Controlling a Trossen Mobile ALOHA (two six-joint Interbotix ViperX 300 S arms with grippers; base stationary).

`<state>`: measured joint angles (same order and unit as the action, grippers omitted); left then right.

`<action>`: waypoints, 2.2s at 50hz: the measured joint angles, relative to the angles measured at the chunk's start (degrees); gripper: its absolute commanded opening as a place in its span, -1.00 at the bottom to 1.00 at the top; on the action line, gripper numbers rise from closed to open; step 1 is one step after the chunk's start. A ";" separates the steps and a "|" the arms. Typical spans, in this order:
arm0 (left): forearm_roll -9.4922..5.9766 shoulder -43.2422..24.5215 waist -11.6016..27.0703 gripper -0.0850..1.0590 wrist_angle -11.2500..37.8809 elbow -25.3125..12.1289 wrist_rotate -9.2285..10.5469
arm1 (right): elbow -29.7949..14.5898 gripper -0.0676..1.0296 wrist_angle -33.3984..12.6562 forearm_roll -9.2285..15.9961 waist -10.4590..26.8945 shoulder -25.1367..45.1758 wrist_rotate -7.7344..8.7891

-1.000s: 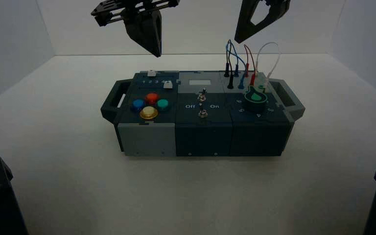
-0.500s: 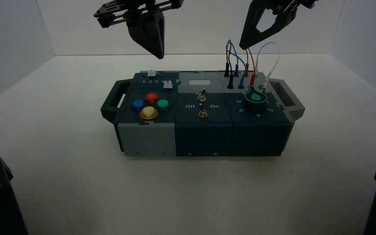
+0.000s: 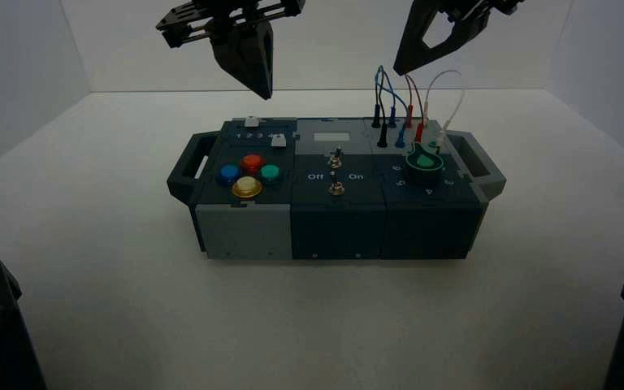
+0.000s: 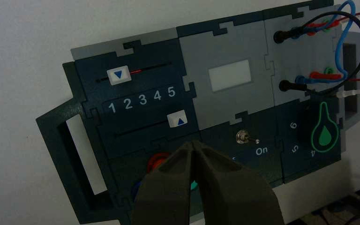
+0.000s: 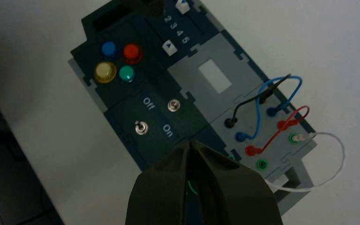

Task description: Move the bottom slider to position 4.

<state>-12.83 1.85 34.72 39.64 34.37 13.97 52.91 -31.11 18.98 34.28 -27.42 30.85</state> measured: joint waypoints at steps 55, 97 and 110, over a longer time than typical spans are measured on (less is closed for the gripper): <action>0.00 -1.76 0.00 -0.91 0.00 -2.11 -0.44 | 1.32 -0.92 7.91 1.85 0.88 3.16 -0.18; -3.60 -5.01 2.46 -0.91 -0.26 -2.11 -0.44 | 1.85 -0.92 9.58 1.85 0.88 3.96 -0.26; -3.60 -7.38 2.72 -0.91 -3.43 -2.02 -0.44 | 1.85 -0.92 9.49 1.85 0.88 3.69 -0.35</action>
<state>-16.44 -5.54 37.44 36.21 32.34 13.54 54.76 -21.62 20.83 35.16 -23.73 30.50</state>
